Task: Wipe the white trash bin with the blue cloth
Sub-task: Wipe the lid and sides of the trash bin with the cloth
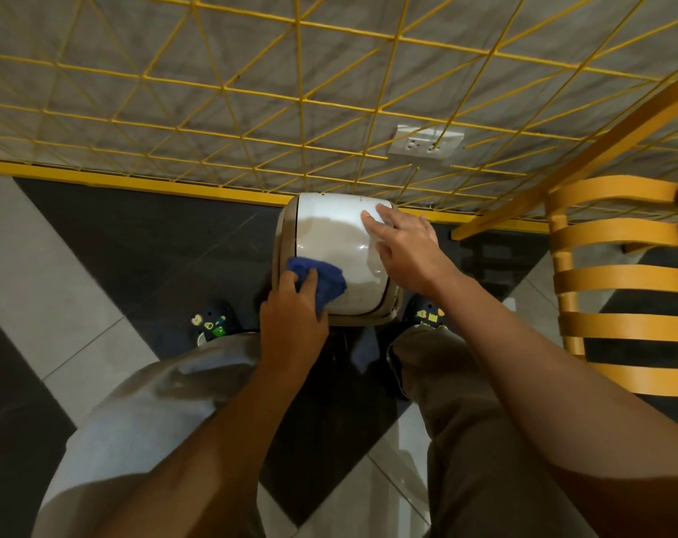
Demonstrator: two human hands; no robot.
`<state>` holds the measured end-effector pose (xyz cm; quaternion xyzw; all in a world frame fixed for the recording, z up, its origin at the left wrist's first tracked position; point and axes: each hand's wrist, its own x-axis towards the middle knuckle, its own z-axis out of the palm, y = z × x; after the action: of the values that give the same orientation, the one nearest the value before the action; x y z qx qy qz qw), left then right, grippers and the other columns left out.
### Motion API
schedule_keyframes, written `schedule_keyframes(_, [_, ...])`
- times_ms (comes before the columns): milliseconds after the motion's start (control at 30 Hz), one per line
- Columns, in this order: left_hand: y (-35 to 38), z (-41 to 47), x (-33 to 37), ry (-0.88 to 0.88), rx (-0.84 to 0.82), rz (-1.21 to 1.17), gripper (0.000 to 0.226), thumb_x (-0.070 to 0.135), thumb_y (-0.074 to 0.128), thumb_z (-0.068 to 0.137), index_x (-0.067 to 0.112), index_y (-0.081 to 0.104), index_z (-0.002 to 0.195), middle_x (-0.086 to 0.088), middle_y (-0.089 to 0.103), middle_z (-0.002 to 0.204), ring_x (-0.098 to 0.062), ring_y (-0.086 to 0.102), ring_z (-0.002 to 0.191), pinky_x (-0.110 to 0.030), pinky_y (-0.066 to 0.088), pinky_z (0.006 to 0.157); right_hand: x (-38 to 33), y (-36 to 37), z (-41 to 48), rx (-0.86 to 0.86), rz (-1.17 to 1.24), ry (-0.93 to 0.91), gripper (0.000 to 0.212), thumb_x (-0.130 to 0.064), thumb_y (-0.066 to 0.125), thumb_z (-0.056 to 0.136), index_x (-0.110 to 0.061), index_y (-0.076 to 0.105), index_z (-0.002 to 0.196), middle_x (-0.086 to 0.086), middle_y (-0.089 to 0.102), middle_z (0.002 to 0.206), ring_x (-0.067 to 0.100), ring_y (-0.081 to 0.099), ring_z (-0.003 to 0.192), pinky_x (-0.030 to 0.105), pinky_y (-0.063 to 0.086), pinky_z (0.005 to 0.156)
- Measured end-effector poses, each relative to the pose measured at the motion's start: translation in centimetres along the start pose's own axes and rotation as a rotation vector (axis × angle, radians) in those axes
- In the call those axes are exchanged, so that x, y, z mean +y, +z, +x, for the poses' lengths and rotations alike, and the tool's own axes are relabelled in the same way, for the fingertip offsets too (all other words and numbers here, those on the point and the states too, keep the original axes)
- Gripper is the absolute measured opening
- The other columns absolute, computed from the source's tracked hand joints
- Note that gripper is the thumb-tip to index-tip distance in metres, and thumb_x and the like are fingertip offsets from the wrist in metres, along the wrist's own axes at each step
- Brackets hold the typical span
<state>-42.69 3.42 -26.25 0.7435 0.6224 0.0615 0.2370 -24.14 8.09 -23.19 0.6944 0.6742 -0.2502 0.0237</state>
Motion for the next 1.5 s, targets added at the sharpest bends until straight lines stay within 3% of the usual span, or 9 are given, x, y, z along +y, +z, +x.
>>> schedule_keyframes(100, [-0.9,1.6,-0.4,0.025,0.16,-0.026,0.058,0.012,0.069,0.077,0.0,0.049,0.129,-0.026,0.055,0.11,-0.038,0.058,0.086,-0.046,0.052,0.074,0.1,0.0,0.0,-0.002,0.013,0.001,0.053,-0.012,0.036,0.099,-0.029,0.024,0.147,0.002,0.017,0.158,0.02,0.009,0.147,0.044,-0.003,0.118])
schedule_keyframes(200, [-1.1,2.3,-1.0,0.03,0.134,0.007,0.058,0.011,0.07,0.075,-0.001,0.05,0.128,-0.027,0.056,0.106,-0.04,0.059,0.08,-0.046,0.052,0.068,0.0,0.0,-0.1,-0.001,0.023,0.006,0.053,-0.011,0.036,0.099,-0.029,0.024,0.147,0.002,0.017,0.158,0.021,0.008,0.147,0.047,-0.005,0.117])
schedule_keyframes(400, [0.8,-0.3,0.4,0.072,-0.101,0.123,0.062,0.024,0.055,0.089,0.012,0.028,0.144,-0.014,0.041,0.132,-0.031,0.046,0.118,-0.04,0.043,0.093,-0.1,-0.1,-0.2,0.006,0.002,0.018,0.054,-0.011,0.038,0.098,-0.031,0.025,0.146,0.0,0.017,0.158,0.021,0.009,0.146,0.05,-0.01,0.115])
schedule_keyframes(533, [0.7,1.1,0.2,0.2,0.095,0.097,0.063,0.01,0.076,0.068,-0.001,0.053,0.125,-0.024,0.06,0.104,-0.038,0.062,0.088,-0.043,0.054,0.069,-0.1,-0.3,-0.3,-0.012,-0.002,0.011,0.056,-0.011,0.038,0.097,-0.031,0.023,0.147,0.0,0.015,0.158,0.02,0.007,0.147,0.05,-0.011,0.115])
schedule_keyframes(633, [0.2,3.0,0.4,0.245,0.139,0.12,0.062,0.011,0.076,0.068,-0.001,0.054,0.125,-0.024,0.061,0.099,-0.037,0.062,0.081,-0.042,0.054,0.066,0.0,-0.2,-0.3,-0.005,0.007,0.0,0.056,-0.01,0.039,0.097,-0.03,0.023,0.147,0.001,0.016,0.158,0.021,0.008,0.147,0.05,-0.01,0.115])
schedule_keyframes(767, [1.7,2.1,0.2,0.501,0.144,0.421,0.053,0.017,0.079,0.063,0.012,0.064,0.114,-0.013,0.066,0.09,-0.027,0.062,0.068,-0.033,0.05,0.058,0.1,0.0,-0.2,0.009,0.003,-0.001,0.058,-0.009,0.04,0.096,-0.03,0.023,0.147,0.001,0.017,0.158,0.022,0.009,0.146,0.051,-0.011,0.115])
schedule_keyframes(1067, [0.7,4.1,1.2,0.616,0.27,0.5,0.057,0.022,0.078,0.061,0.013,0.064,0.115,-0.01,0.064,0.085,-0.026,0.06,0.065,-0.027,0.046,0.057,0.1,0.1,-0.1,0.002,0.01,0.004,0.052,-0.016,0.036,0.098,-0.031,0.026,0.146,-0.001,0.019,0.157,0.022,0.011,0.146,0.052,-0.009,0.115])
schedule_keyframes(1300, [2.1,2.3,1.9,0.852,0.217,0.722,0.04,0.029,0.076,0.062,0.023,0.07,0.101,0.002,0.067,0.088,-0.016,0.062,0.071,-0.028,0.048,0.059,0.0,-0.2,-0.2,-0.004,0.042,0.001,0.045,-0.025,0.029,0.1,-0.032,0.029,0.145,-0.001,0.02,0.157,0.022,0.01,0.146,0.051,-0.01,0.115])
schedule_keyframes(1500, [2.0,3.6,2.3,0.826,0.371,0.707,0.038,0.032,0.069,0.071,0.022,0.067,0.108,0.001,0.063,0.083,-0.017,0.058,0.065,-0.029,0.045,0.057,0.0,0.0,-0.2,0.018,0.066,0.003,0.044,-0.028,0.031,0.1,-0.032,0.032,0.144,0.0,0.023,0.156,0.022,0.012,0.145,0.05,-0.01,0.115])
